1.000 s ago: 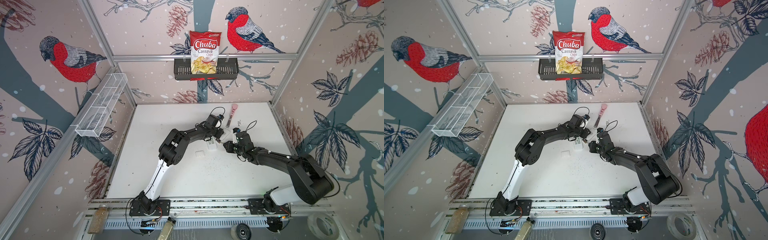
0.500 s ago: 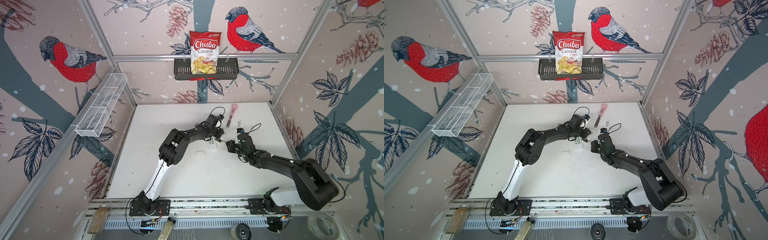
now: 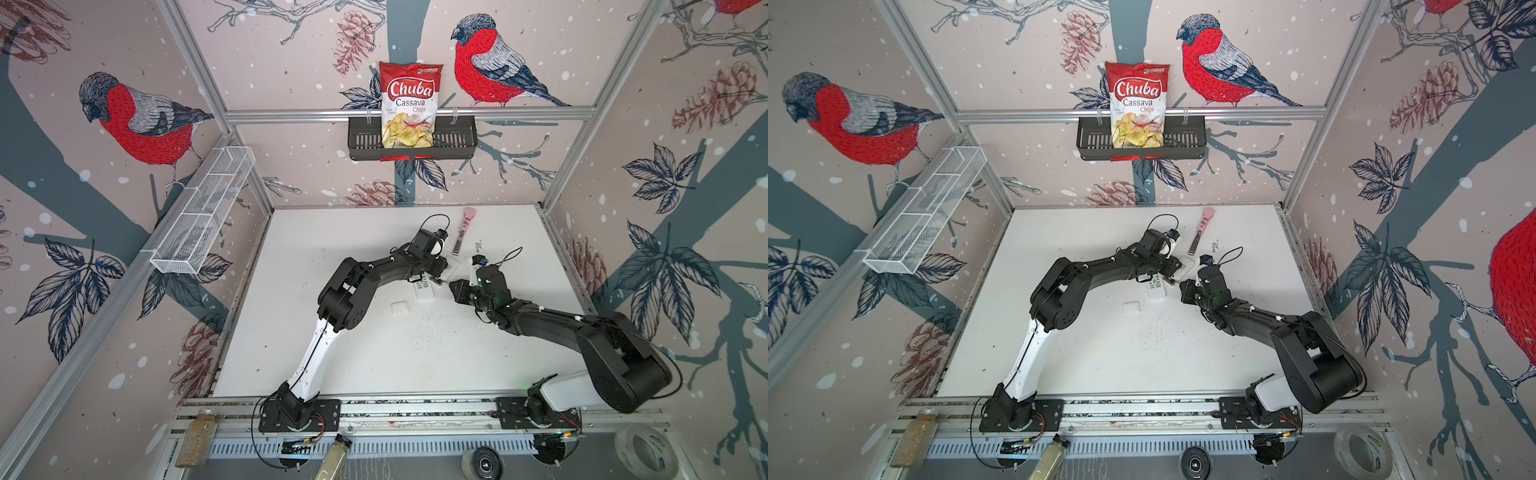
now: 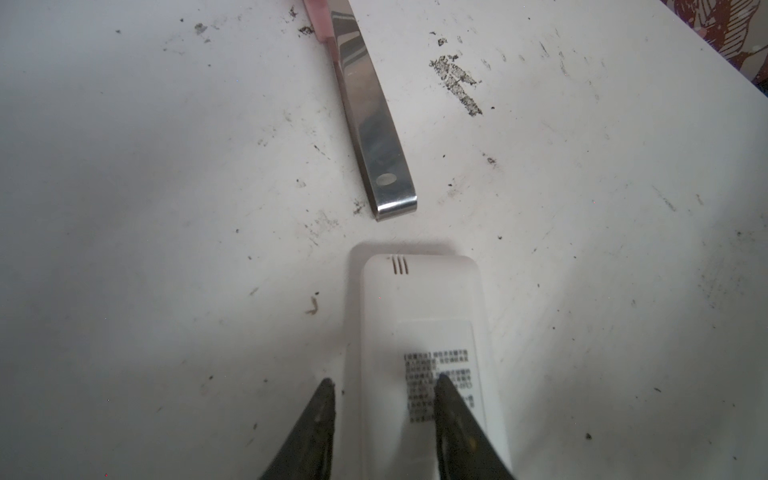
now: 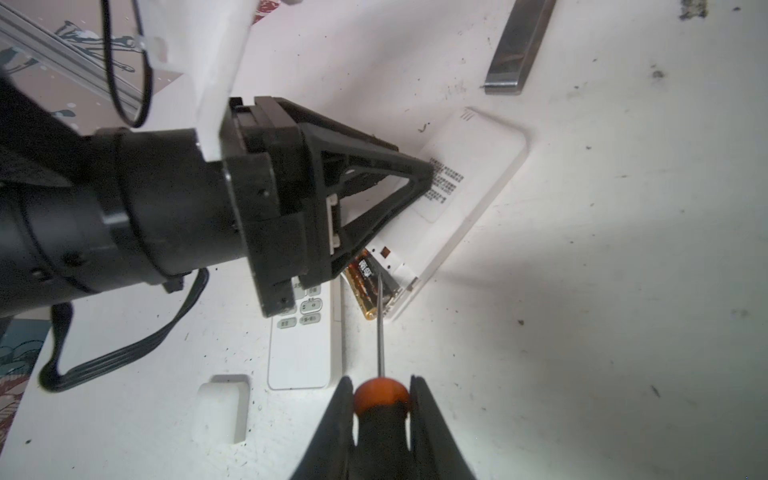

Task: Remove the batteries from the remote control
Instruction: 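Push the loosened batteries out of the compartment with the screwdriver tip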

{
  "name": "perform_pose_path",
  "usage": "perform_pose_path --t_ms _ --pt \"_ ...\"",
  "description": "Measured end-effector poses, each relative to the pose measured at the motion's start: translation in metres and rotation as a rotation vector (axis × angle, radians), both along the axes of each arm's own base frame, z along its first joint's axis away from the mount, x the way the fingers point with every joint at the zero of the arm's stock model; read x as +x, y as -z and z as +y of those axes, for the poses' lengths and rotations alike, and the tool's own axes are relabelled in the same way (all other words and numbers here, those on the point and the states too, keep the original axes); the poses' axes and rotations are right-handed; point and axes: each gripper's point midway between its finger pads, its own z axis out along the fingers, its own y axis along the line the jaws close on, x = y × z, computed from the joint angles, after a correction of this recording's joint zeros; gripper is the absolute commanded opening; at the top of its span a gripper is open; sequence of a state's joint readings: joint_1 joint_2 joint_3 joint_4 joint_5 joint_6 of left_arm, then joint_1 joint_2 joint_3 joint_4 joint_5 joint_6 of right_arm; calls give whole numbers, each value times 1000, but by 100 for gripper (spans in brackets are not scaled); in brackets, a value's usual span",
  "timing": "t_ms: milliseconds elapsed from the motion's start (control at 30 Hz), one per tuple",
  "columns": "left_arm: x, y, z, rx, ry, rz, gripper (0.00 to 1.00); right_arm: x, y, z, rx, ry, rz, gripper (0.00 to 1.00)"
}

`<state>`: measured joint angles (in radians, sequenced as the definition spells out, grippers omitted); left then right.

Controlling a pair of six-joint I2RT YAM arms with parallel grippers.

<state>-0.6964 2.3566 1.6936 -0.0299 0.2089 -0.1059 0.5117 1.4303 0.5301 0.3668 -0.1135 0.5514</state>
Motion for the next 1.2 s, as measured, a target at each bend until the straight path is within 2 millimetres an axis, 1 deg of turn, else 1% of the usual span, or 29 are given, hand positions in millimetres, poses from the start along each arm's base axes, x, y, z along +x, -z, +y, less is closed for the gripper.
perform_pose_path --t_ms 100,233,300,333,433,500,833,1000,1200 --pt "0 0 0 -2 0 -1 39 -3 -8 4 35 -26 -28 9" --pt "0 0 0 -3 0 -3 39 -4 -14 9 61 -50 -42 9" --pt "0 0 0 -4 0 -3 39 -3 -16 7 67 -51 -44 9" --pt "0 0 0 -4 0 -4 39 0 -17 3 67 -38 -44 9" --pt "0 -1 0 -5 0 -5 39 12 -13 -13 67 3 -18 8" --pt "0 -1 0 -5 -1 -5 39 16 -8 -21 69 14 8 8" --pt "2 -3 -1 -7 -1 -7 39 4 3 -11 81 -96 78 8" --pt "3 -3 0 -5 -3 -5 39 3 11 -12 72 -96 100 8" --pt "3 -3 1 -8 -1 -2 39 6 13 -9 65 -113 107 8"
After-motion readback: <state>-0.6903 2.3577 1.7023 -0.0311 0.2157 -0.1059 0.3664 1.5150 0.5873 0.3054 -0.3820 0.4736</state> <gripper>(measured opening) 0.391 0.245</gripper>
